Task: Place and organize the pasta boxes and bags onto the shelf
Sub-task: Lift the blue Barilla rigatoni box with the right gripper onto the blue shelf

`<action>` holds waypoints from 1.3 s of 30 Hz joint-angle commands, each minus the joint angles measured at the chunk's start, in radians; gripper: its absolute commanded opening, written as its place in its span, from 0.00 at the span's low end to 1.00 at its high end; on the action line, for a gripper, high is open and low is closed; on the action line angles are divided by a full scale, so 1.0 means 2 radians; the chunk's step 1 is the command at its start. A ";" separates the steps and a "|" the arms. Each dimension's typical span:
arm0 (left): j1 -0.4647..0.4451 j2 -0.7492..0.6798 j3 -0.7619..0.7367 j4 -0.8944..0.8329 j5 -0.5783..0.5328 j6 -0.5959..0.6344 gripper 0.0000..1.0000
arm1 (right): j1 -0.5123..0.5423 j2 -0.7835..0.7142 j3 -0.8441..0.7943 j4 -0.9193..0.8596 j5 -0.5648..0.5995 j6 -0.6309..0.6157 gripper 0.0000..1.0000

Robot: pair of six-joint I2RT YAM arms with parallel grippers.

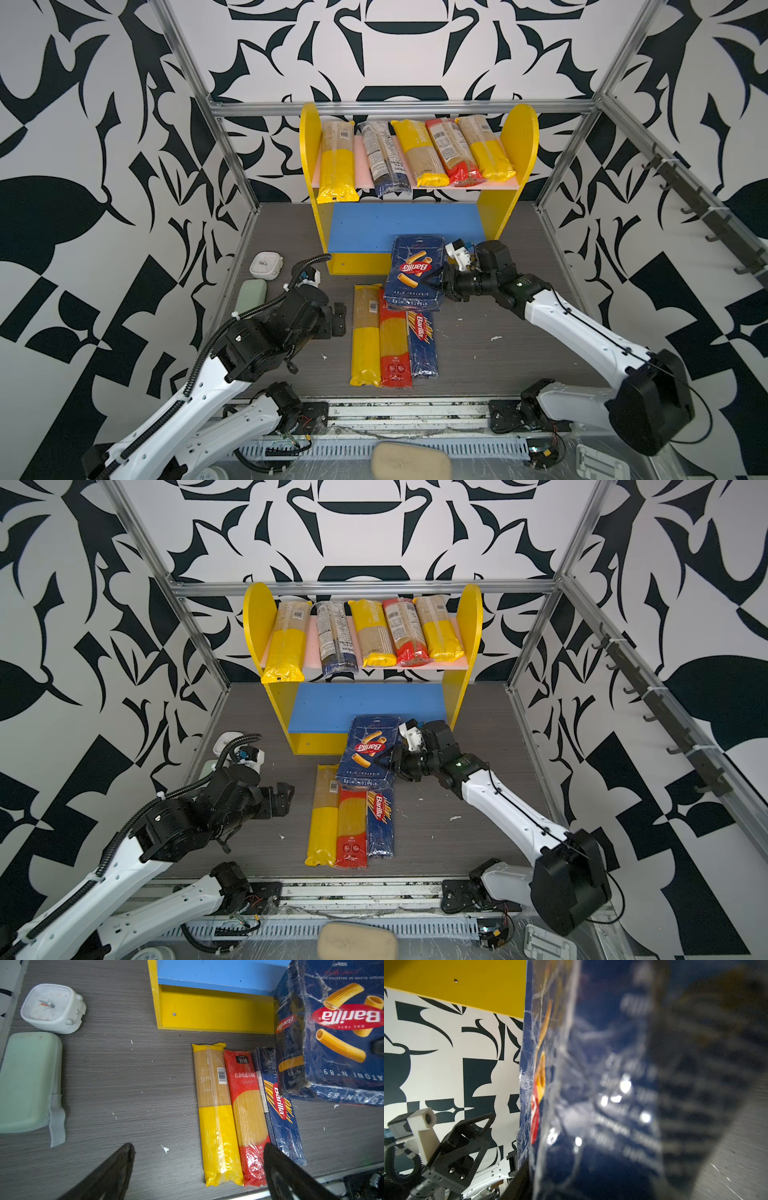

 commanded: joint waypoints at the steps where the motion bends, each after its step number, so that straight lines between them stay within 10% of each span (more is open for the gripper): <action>1: 0.001 -0.006 0.015 -0.021 -0.017 -0.007 0.99 | 0.000 0.029 0.089 0.123 -0.013 -0.035 0.34; 32: 0.002 0.005 0.059 -0.037 -0.053 0.012 0.99 | 0.013 0.394 0.429 0.158 -0.055 -0.021 0.36; 39: 0.002 0.004 0.059 -0.036 -0.053 0.015 0.99 | 0.027 0.422 0.473 0.122 -0.057 -0.031 0.73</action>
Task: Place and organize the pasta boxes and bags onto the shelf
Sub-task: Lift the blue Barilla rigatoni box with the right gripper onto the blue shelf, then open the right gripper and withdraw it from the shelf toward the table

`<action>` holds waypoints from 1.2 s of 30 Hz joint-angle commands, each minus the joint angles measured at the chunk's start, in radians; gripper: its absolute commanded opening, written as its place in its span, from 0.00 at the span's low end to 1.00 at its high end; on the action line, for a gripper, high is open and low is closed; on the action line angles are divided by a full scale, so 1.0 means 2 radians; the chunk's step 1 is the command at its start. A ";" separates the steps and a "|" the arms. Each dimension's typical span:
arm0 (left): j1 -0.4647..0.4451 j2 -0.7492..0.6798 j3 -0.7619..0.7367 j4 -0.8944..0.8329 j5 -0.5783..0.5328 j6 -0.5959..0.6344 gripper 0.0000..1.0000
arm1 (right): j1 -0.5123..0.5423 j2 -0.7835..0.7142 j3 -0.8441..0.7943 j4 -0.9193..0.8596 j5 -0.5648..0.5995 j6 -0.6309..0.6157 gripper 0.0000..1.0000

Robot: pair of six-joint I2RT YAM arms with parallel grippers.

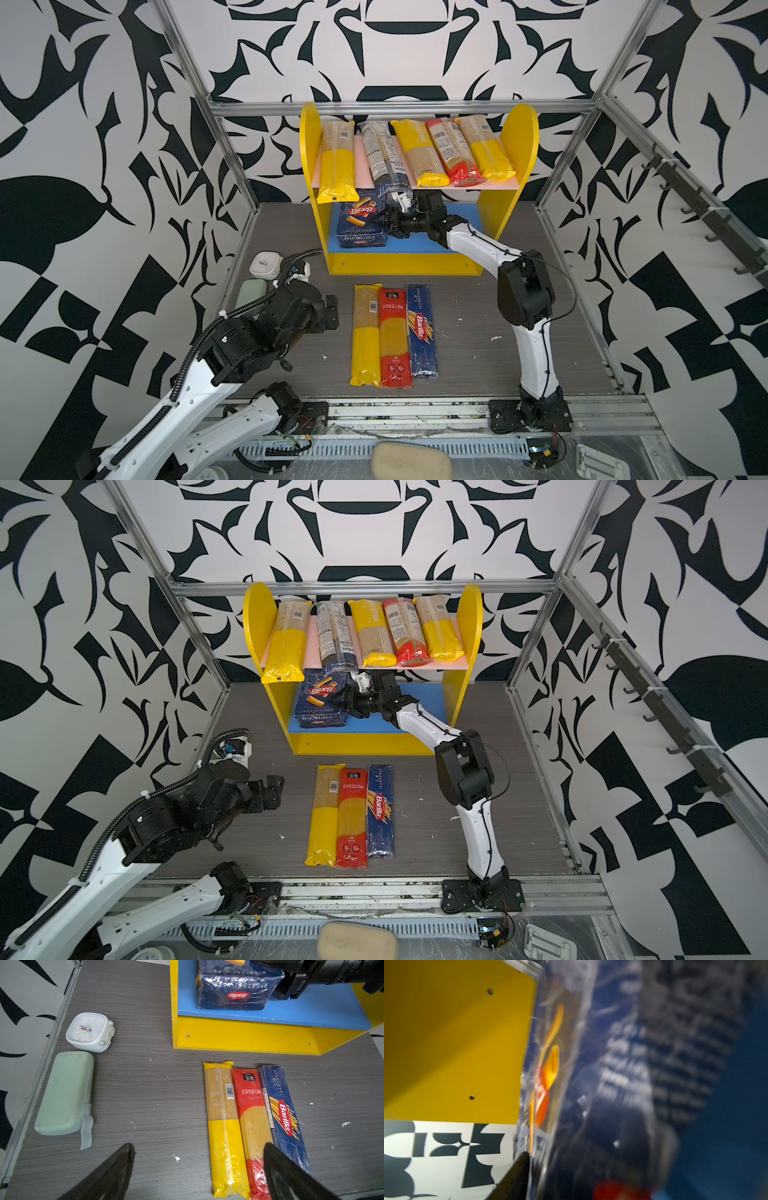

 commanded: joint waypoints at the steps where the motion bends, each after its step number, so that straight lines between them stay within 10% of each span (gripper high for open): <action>1: 0.002 -0.004 0.010 -0.014 -0.008 0.004 0.99 | 0.013 -0.018 0.034 0.010 -0.014 -0.016 0.80; 7: 0.003 -0.011 0.004 -0.009 -0.005 0.006 0.99 | 0.010 -0.044 0.008 -0.021 0.012 -0.033 0.99; 36: 0.003 -0.009 -0.045 0.037 0.048 0.011 0.99 | 0.033 -0.275 -0.288 -0.101 0.146 -0.071 0.99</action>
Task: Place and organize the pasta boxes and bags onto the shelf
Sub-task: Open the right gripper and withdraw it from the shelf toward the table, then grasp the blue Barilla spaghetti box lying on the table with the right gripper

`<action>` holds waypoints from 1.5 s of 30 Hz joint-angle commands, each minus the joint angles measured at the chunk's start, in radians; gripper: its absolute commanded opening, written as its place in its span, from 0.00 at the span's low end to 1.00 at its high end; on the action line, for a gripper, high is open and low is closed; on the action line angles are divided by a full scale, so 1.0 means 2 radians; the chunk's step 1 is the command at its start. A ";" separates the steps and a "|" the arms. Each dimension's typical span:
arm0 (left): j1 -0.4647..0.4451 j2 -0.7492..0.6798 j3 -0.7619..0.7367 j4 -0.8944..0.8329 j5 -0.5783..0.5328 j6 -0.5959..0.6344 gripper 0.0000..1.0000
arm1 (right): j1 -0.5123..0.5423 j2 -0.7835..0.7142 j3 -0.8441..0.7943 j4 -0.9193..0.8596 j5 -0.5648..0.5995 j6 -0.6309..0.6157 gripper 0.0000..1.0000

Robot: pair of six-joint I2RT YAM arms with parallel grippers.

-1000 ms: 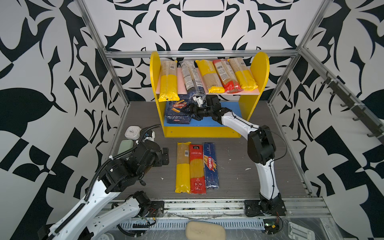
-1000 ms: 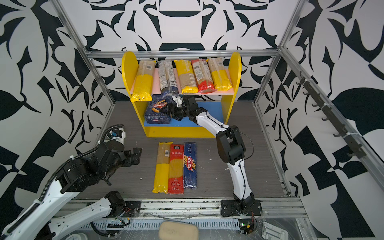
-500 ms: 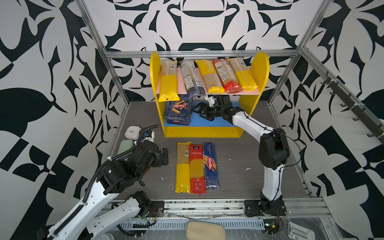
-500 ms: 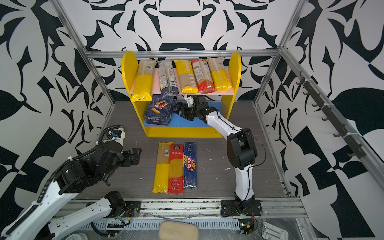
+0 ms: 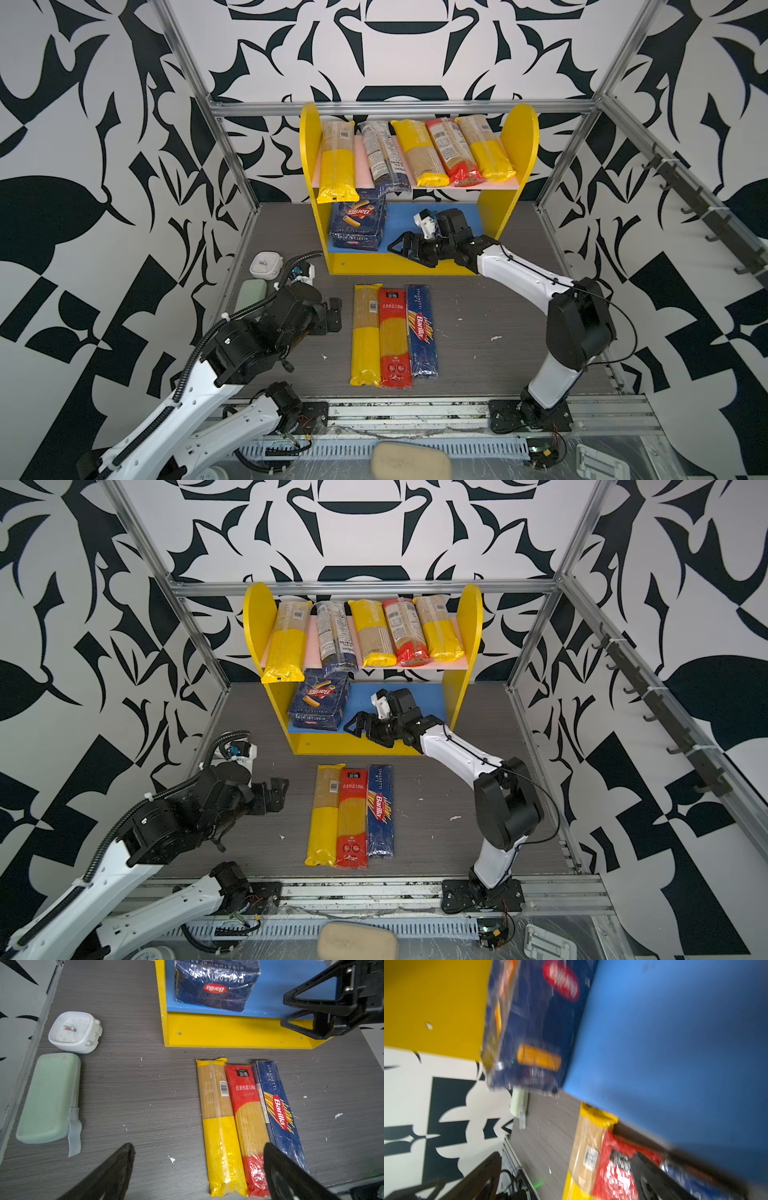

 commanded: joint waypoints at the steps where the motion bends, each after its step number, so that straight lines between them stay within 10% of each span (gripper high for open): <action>1: 0.003 -0.002 -0.018 0.015 0.023 -0.002 0.99 | 0.024 -0.050 -0.034 -0.011 0.047 -0.012 1.00; 18: 0.012 0.033 -0.084 0.130 0.097 0.024 0.99 | 0.222 -0.199 -0.155 -0.231 0.384 0.054 0.97; 29: 0.055 0.054 -0.134 0.180 0.153 0.006 0.99 | 0.331 -0.185 -0.203 -0.244 0.439 0.168 0.95; 45: 0.086 0.026 -0.192 0.221 0.168 -0.036 0.99 | 0.346 -0.120 -0.236 -0.195 0.405 0.184 0.86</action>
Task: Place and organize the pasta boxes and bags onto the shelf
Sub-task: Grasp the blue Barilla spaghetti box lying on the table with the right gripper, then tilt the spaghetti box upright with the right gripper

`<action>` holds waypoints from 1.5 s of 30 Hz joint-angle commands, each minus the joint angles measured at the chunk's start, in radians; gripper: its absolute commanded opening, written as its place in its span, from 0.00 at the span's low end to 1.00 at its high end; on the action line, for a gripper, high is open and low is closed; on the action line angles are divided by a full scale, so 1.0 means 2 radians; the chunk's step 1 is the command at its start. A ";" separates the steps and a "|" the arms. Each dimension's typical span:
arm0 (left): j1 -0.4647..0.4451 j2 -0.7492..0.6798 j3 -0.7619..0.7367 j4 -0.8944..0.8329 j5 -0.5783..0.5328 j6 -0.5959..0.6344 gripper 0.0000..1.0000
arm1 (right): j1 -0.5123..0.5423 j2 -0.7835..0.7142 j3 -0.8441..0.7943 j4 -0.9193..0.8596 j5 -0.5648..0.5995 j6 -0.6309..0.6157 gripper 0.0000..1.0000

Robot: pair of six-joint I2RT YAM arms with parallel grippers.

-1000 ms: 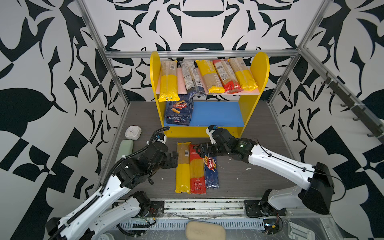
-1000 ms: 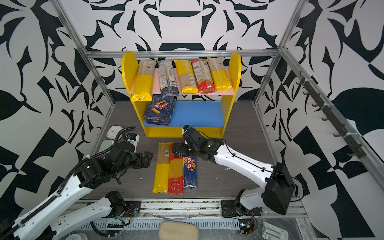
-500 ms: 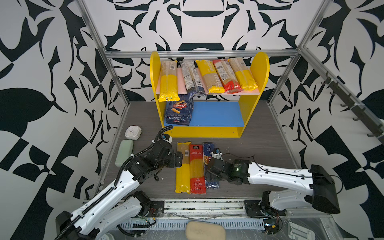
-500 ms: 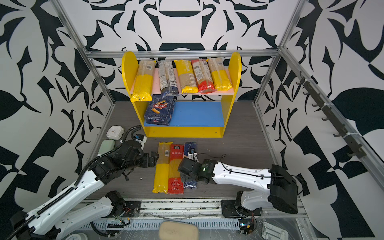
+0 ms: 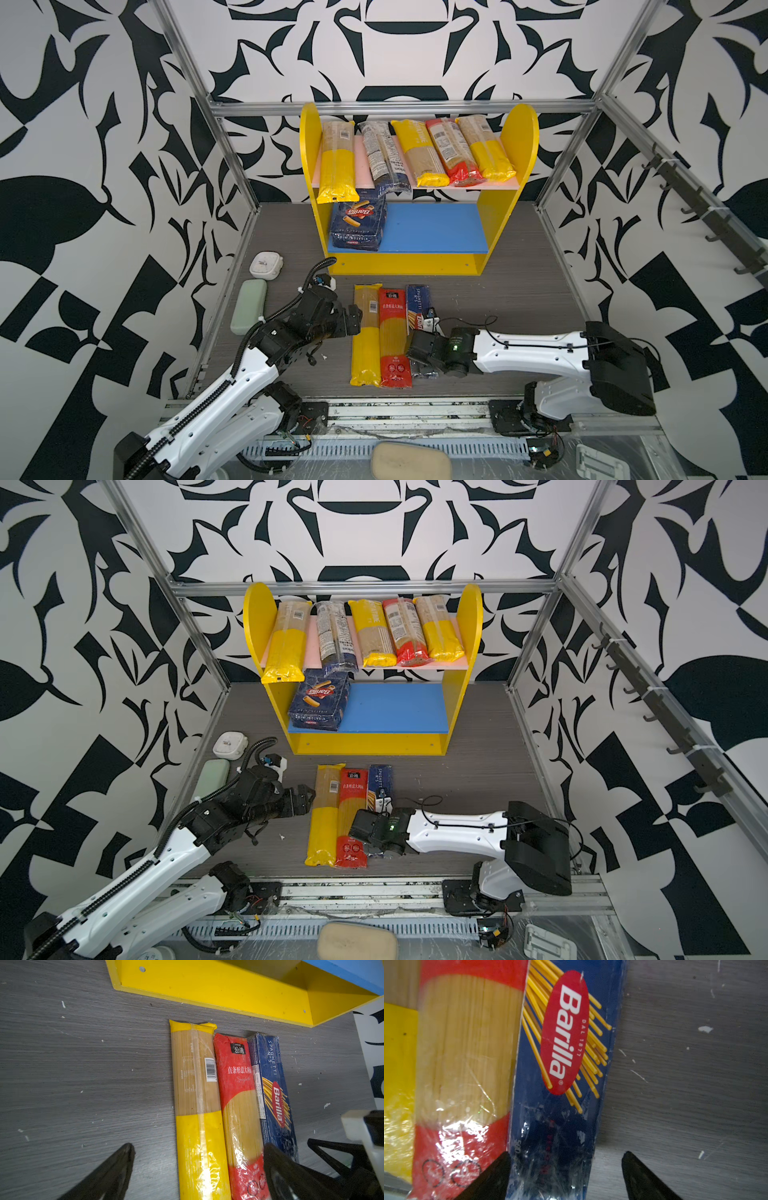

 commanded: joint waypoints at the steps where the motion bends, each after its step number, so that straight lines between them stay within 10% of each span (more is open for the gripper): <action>1: 0.004 -0.004 -0.008 0.016 0.008 -0.013 0.99 | 0.003 0.002 -0.010 0.024 -0.007 0.010 0.86; 19: 0.004 -0.027 -0.013 -0.003 -0.007 -0.029 0.99 | 0.003 0.061 -0.043 0.056 -0.037 0.028 0.86; 26: 0.004 -0.034 -0.006 -0.016 -0.013 -0.037 0.99 | 0.003 0.057 -0.049 0.037 -0.025 0.036 0.57; 45: 0.004 -0.055 0.013 -0.045 -0.039 -0.037 0.99 | 0.003 -0.115 -0.032 -0.036 0.043 0.020 0.23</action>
